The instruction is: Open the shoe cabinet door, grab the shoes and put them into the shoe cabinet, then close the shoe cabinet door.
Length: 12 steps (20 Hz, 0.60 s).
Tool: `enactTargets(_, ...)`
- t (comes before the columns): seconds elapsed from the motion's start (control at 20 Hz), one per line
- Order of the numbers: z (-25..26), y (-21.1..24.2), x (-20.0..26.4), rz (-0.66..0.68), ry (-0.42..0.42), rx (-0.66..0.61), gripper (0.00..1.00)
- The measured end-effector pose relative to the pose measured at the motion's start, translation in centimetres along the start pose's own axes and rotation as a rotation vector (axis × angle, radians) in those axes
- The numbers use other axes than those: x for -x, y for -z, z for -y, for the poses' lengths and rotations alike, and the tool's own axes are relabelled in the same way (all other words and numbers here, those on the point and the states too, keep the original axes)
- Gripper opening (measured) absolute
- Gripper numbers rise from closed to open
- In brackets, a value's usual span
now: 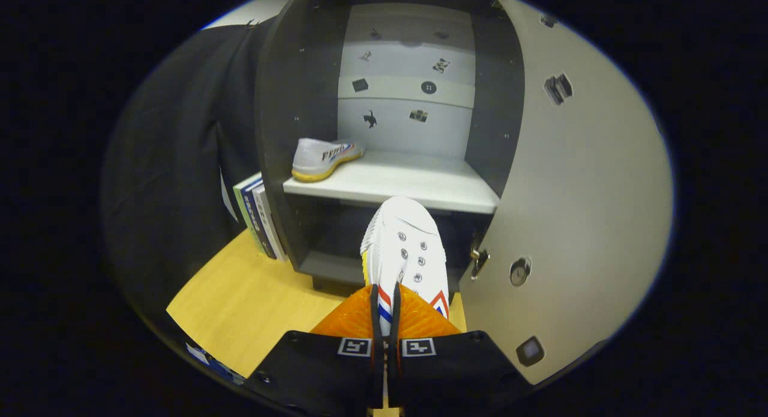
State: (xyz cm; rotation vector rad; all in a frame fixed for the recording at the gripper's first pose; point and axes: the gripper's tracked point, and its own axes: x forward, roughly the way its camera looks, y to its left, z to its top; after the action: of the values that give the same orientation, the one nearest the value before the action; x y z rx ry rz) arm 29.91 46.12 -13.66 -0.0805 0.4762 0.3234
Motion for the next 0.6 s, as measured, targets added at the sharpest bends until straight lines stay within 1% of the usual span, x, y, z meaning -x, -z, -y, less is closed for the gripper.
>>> enactTargets(0.15, 1.4, -6.0, -1.2, 0.091, 0.034, -0.008, 0.04)
enactTargets(0.35, 3.0, -13.0, -3.1, 0.200, 0.080, -0.007, 0.04)
enactTargets(0.5, 4.3, -16.8, -6.0, 0.243, 0.106, -0.018, 0.04)
enactTargets(0.6, 5.2, -18.4, -8.2, 0.240, 0.130, -0.028, 0.04)
